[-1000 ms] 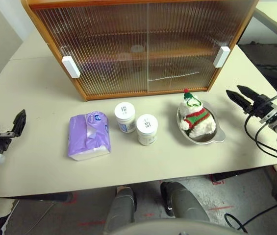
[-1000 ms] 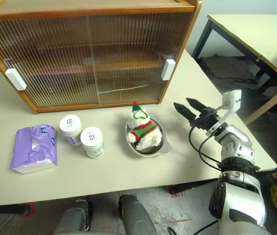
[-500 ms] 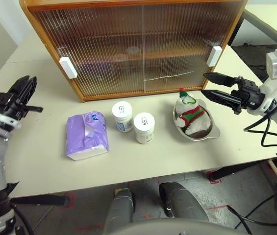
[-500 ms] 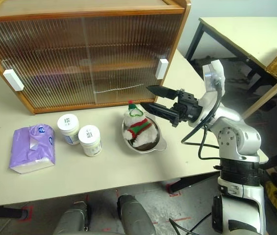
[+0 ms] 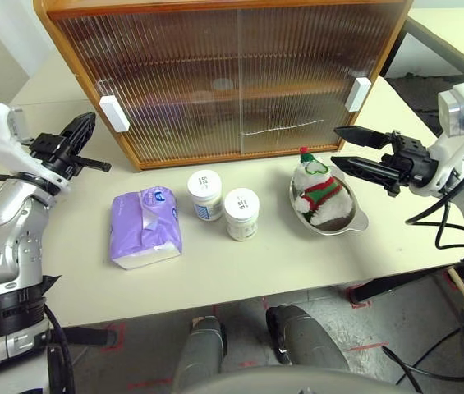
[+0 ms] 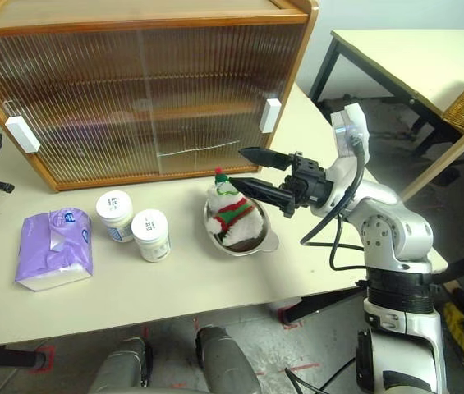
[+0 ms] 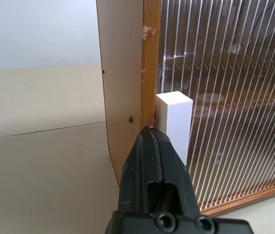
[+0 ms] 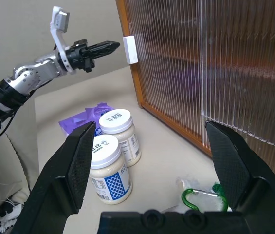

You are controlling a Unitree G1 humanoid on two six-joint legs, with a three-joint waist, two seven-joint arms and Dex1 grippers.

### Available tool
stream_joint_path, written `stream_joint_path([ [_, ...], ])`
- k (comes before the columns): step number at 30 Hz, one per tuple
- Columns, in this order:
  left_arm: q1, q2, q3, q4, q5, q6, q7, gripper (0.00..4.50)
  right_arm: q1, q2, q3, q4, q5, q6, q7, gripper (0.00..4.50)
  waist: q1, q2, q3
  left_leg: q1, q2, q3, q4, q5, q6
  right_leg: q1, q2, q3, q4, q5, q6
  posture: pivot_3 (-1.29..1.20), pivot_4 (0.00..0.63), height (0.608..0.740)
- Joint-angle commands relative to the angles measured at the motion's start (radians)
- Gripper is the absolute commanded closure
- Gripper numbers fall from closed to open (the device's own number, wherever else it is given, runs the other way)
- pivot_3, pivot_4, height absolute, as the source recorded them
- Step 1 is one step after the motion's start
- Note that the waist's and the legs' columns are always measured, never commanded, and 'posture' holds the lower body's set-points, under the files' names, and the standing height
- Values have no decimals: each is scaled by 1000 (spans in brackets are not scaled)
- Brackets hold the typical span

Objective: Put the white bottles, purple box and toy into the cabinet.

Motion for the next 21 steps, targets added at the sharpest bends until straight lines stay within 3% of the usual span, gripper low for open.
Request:
stream_joint_path([
  [1, -10, 4, -20, 25, 24, -16, -22, 4491, 12, -3, 14, -7, 3, -11, 7, 0, -2, -1, -1, 0, 0, 1, 0, 0, 0, 0, 0, 0, 0, 0, 1, -183, 83, 740],
  [21, -154, -26, -127, 149, 72, -60, -97, 4491, 18, 8, 15, -40, 10, -23, -9, 0, -27, 1, -13, 1, -1, 7, 8, 4, 6, 3, -1, 1, 0, 5, 12, -215, 65, 740],
])
